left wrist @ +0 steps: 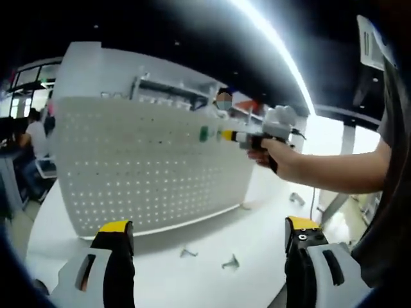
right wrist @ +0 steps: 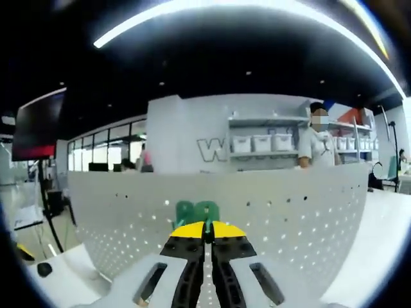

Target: Insert the hook assembly into the mounting plate slot until the hook locks in place.

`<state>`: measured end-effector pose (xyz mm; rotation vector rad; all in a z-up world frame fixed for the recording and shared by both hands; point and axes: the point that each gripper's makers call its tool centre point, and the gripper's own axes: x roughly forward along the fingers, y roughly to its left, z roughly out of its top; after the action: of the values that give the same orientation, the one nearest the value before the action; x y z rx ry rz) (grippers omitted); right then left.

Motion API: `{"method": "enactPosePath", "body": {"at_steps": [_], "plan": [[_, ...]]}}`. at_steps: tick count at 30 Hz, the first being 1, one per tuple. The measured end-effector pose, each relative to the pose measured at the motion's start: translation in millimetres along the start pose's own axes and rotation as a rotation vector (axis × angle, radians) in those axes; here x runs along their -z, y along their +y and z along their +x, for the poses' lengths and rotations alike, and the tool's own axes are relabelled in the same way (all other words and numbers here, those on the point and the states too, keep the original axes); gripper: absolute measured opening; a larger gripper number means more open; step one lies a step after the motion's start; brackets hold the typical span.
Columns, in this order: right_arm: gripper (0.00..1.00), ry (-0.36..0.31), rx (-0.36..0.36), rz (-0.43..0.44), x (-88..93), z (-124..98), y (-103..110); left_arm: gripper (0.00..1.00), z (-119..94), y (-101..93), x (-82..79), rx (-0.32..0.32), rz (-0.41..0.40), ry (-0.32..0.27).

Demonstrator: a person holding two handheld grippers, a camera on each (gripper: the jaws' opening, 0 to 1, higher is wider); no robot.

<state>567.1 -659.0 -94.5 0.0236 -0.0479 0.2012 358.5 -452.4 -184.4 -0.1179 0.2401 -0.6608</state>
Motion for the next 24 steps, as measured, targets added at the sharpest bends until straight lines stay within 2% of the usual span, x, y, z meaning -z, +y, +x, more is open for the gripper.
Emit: {"method": "enactPosePath", "body": {"at_steps": [9,24], "plan": [[0.00,-0.027,0.042,0.000,-7.1,12.5,-13.0,0.99,-0.2,5.3,4.0,-0.009,-0.022,0.011],[0.00,-0.026,0.063,-0.002,-5.4,11.4,-16.0,0.98,-0.7,8.1,6.3,-0.019,-0.016,0.022]]}}
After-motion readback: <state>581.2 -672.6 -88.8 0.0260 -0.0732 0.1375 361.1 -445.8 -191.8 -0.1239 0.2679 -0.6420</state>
